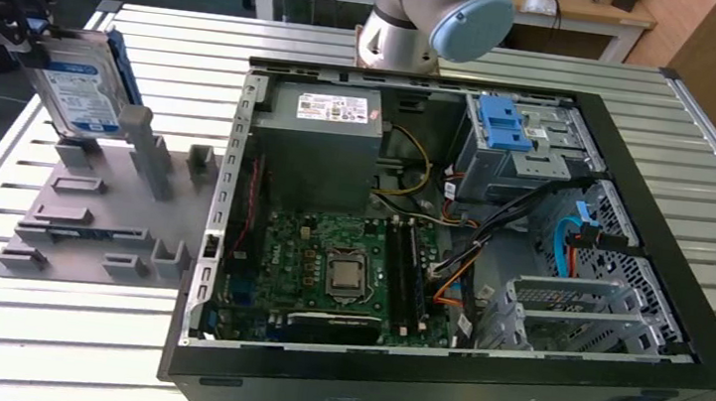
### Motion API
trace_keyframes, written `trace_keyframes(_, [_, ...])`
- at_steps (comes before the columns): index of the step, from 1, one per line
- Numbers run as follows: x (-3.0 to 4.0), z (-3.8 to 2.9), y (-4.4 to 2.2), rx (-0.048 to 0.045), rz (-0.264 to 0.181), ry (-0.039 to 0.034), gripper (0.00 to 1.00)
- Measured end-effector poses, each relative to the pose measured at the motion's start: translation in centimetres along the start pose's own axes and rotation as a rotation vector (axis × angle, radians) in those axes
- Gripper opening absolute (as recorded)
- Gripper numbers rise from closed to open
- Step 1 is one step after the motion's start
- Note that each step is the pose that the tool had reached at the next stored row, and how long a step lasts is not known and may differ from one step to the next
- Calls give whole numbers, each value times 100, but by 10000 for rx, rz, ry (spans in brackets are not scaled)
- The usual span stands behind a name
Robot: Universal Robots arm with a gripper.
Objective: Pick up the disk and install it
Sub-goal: 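Pick up the disk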
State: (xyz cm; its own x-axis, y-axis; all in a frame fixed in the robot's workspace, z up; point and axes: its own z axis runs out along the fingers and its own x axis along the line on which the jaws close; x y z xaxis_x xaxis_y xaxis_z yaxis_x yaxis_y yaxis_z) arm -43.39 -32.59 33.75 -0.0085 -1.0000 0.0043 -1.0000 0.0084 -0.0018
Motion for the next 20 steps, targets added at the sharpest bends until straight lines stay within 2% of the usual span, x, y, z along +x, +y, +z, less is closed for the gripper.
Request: trace_keyframes(20, [0, -119, 0, -1, -11, 1, 36])
